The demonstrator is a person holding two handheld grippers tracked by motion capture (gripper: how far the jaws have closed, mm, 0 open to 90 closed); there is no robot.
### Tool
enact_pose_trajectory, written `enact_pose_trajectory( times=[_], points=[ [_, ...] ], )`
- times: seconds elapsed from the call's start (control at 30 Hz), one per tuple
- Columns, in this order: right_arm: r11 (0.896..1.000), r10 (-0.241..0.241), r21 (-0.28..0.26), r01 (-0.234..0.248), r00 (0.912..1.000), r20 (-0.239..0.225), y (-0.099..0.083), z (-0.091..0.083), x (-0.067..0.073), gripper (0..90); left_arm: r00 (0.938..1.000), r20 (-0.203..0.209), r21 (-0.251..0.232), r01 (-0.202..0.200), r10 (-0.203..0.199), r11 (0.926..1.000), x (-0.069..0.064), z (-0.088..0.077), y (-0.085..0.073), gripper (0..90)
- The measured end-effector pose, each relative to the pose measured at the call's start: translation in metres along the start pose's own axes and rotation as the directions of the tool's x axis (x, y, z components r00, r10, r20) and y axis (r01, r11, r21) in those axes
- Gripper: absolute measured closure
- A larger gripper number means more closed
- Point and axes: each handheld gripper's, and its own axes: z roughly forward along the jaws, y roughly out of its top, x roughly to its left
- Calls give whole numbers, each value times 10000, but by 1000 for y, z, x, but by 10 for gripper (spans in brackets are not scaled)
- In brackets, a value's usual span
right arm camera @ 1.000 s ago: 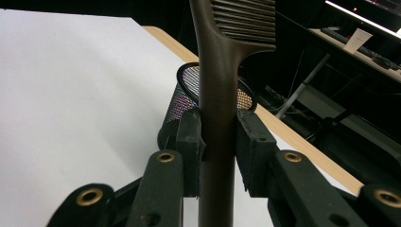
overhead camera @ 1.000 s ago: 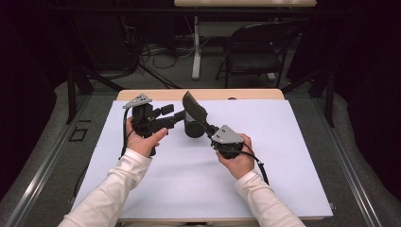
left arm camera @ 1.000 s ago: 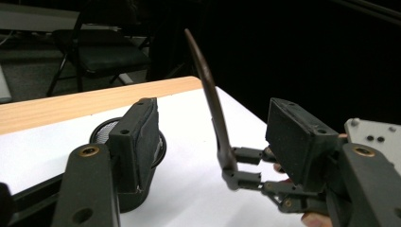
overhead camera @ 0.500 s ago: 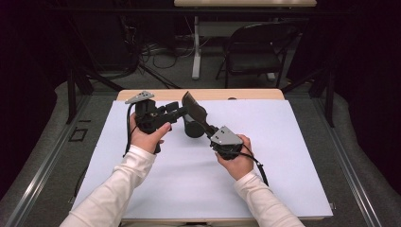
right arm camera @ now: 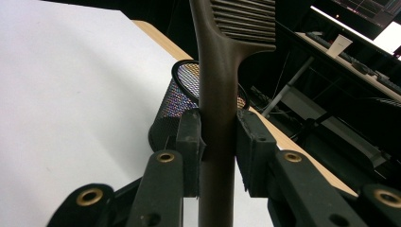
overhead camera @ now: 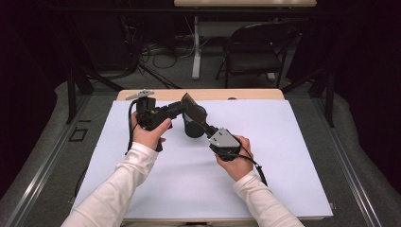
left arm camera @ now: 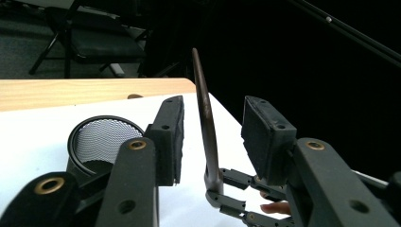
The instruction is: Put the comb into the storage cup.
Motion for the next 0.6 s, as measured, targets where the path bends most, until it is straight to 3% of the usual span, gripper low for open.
enact_pose_trajectory(
  times=[0.6],
  points=[
    [9999, -134, -3, 134, 9999, -31, 0, 0, 3, 730, 9984, -212, 76, 525, -523, 9986, 3, 7, 1, 721]
  ],
)
